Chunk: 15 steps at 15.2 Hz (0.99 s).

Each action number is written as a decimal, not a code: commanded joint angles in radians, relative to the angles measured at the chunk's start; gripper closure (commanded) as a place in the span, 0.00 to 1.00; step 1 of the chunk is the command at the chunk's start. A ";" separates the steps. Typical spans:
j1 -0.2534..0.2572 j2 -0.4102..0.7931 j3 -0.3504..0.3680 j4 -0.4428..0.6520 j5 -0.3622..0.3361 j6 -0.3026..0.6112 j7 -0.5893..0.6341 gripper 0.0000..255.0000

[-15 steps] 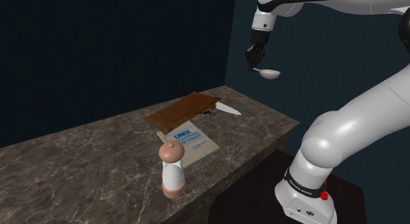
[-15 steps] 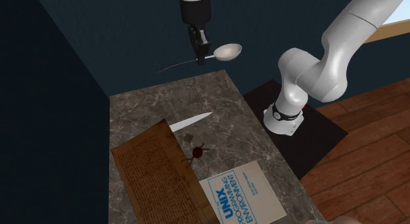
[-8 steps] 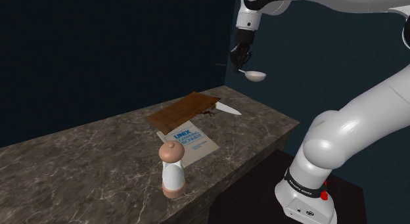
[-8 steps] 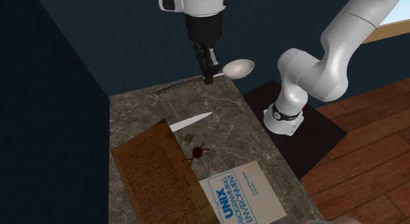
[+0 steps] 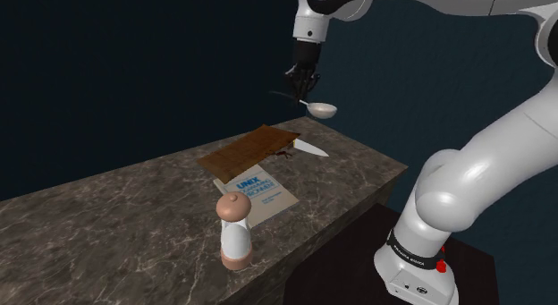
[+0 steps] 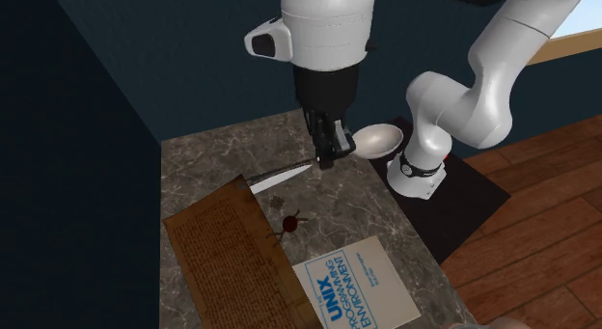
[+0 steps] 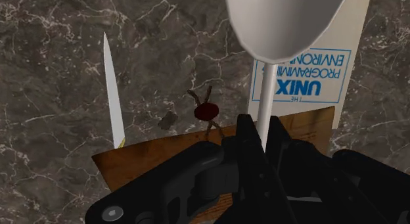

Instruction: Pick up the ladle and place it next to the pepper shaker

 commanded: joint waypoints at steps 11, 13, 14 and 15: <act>0.099 0.191 0.193 0.171 0.052 0.054 0.273 1.00; 0.115 0.235 0.222 0.217 0.050 0.058 0.319 1.00; 0.123 0.259 0.236 0.242 0.048 0.060 0.342 1.00; 0.131 0.284 0.250 0.268 0.044 0.061 0.365 1.00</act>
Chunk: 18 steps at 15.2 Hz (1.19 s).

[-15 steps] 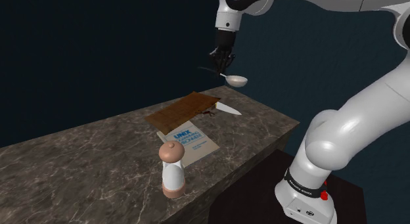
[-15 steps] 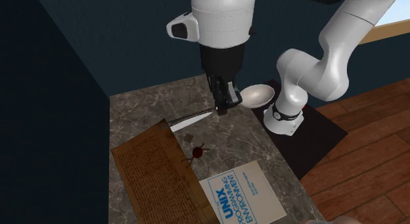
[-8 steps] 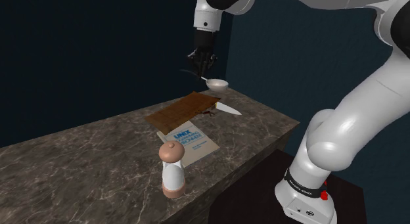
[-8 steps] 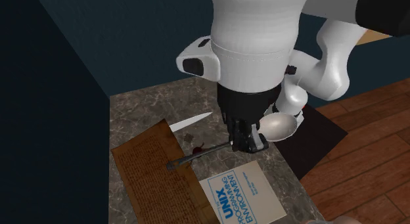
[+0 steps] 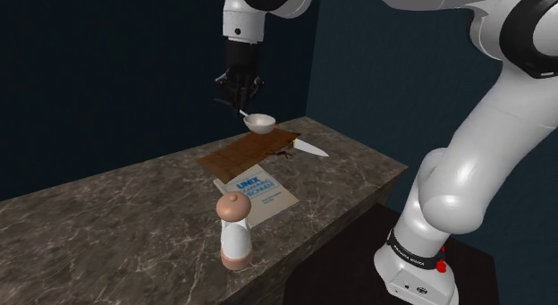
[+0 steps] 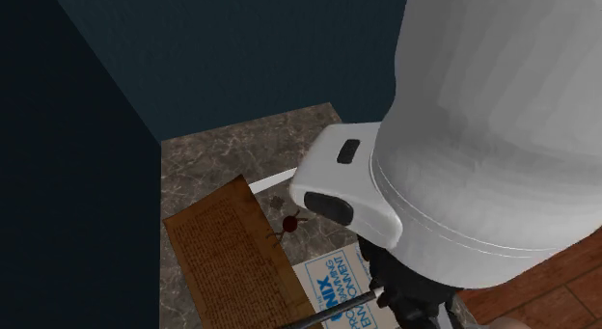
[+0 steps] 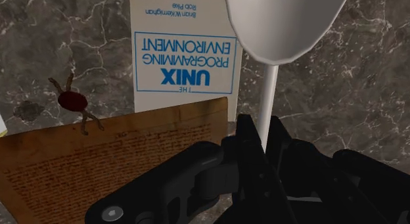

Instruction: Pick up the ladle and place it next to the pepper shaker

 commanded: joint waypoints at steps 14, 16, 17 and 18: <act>0.060 0.176 0.085 0.080 -0.036 0.109 0.143 1.00; 0.060 0.176 0.085 0.054 -0.035 0.136 0.141 1.00; 0.061 0.177 0.085 0.041 -0.035 0.149 0.139 1.00; 0.061 0.178 0.085 0.029 -0.035 0.162 0.138 1.00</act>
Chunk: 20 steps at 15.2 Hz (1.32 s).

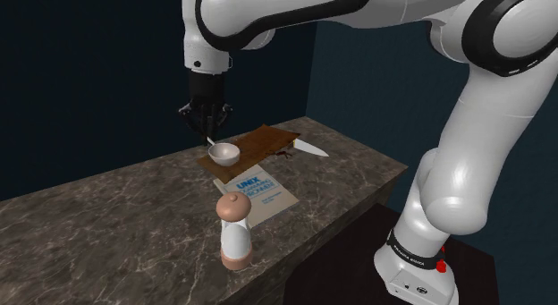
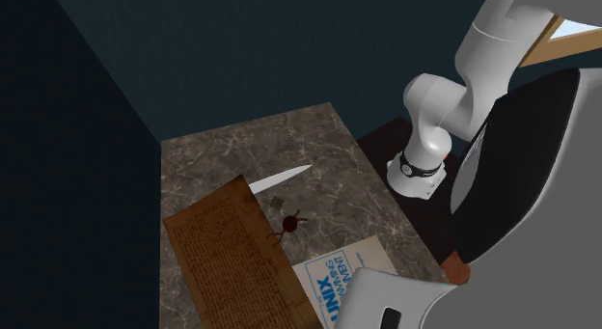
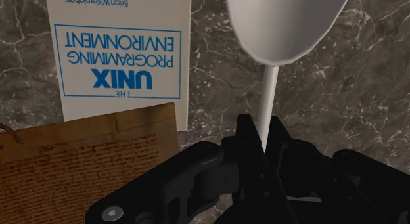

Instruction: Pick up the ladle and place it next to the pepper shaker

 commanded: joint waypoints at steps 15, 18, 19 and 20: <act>0.004 0.041 0.004 -0.174 -0.003 0.213 -0.013 1.00; 0.005 0.055 0.004 -0.199 -0.005 0.252 -0.014 1.00; 0.006 0.060 0.005 -0.207 -0.005 0.265 -0.014 1.00; 0.006 0.065 0.005 -0.214 -0.006 0.278 -0.015 1.00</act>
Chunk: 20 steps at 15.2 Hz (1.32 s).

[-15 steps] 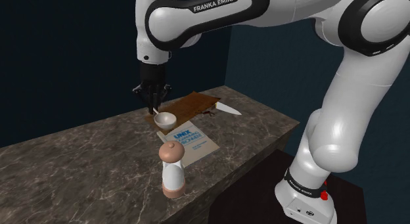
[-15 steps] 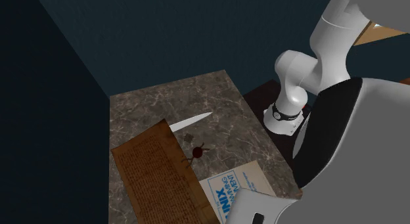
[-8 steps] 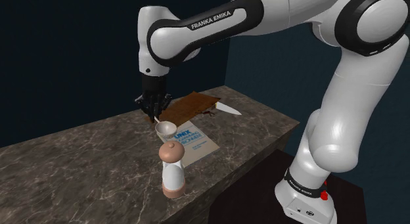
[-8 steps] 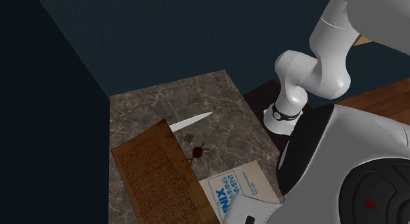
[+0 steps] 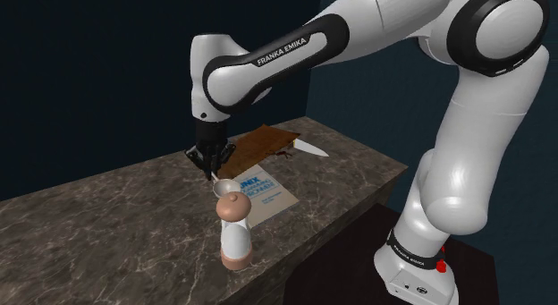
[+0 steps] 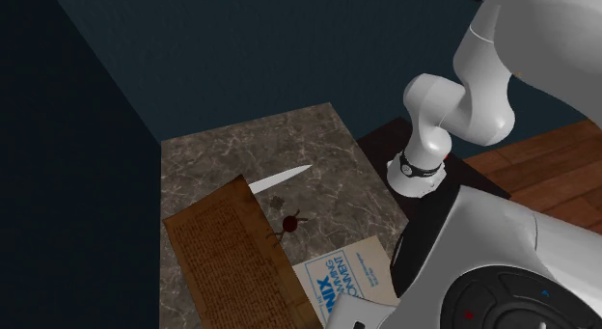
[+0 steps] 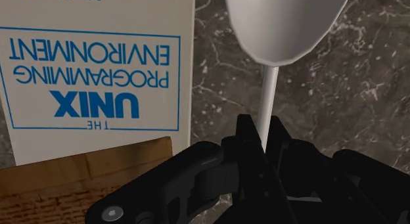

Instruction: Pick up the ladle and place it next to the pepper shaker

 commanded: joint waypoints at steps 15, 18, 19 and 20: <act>0.007 0.111 -0.002 -0.099 -0.023 0.208 -0.001 1.00; 0.007 0.111 -0.002 -0.099 -0.023 0.208 -0.001 1.00; 0.007 0.111 -0.002 -0.099 -0.023 0.208 -0.001 1.00; 0.007 0.111 -0.002 -0.099 -0.023 0.208 -0.001 1.00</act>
